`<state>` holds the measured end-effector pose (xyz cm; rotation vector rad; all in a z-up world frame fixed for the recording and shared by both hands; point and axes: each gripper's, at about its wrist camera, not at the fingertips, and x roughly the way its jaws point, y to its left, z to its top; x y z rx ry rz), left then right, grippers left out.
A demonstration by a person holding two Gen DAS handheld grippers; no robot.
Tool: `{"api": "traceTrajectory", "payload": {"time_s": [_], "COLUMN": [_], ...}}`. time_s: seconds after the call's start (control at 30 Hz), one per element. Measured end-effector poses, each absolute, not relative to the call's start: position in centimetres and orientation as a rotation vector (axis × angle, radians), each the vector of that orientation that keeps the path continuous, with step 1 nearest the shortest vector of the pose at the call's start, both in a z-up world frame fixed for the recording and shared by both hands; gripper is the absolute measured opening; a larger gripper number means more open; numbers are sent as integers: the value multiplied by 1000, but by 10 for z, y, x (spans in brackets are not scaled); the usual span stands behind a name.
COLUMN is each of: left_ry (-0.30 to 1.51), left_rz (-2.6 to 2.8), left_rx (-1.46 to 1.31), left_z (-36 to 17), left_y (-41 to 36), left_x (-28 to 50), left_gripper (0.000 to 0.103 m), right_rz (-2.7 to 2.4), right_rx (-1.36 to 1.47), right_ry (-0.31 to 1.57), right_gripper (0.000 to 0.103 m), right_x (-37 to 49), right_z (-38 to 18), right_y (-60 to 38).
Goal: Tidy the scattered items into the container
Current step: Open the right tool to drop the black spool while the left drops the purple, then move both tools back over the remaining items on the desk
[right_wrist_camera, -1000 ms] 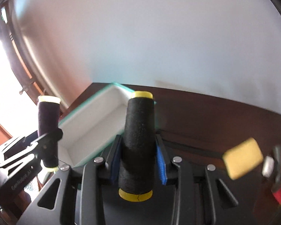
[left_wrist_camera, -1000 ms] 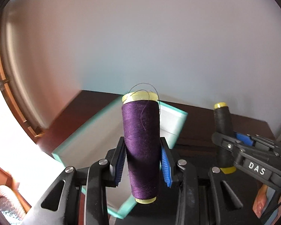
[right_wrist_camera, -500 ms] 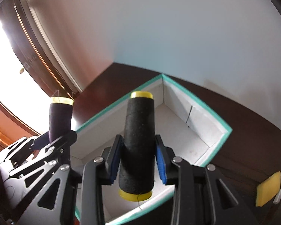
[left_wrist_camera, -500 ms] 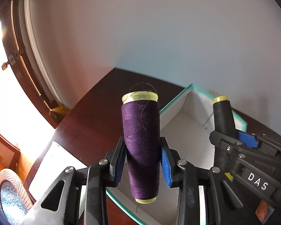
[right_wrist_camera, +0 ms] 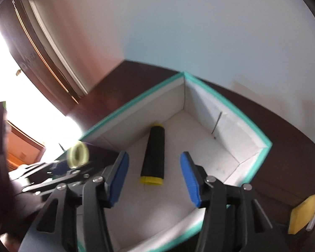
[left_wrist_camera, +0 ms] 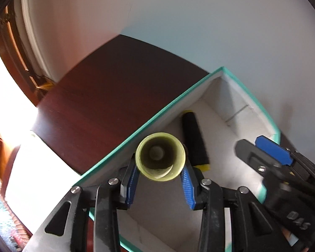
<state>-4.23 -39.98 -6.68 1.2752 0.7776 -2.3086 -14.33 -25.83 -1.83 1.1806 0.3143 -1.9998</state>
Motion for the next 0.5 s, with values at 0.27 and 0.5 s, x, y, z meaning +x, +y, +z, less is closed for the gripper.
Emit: {"api": "traceTrajectory", "payload": {"time_s": [0.27, 0.5], "left_ry": [634, 575], "left_rz": [-2460, -2696], "left_rx": [1046, 820], "left_z": [-3, 68], "left_y": [-372, -303], "left_x": [-13, 26], "left_gripper": [46, 74], "right_rz": [-2079, -2328], "right_rx": [1043, 993], "right_ry": [120, -24], "right_gripper": [70, 78], "right_x": [-131, -91], "right_z": [62, 115], "right_y": [-133, 67]}}
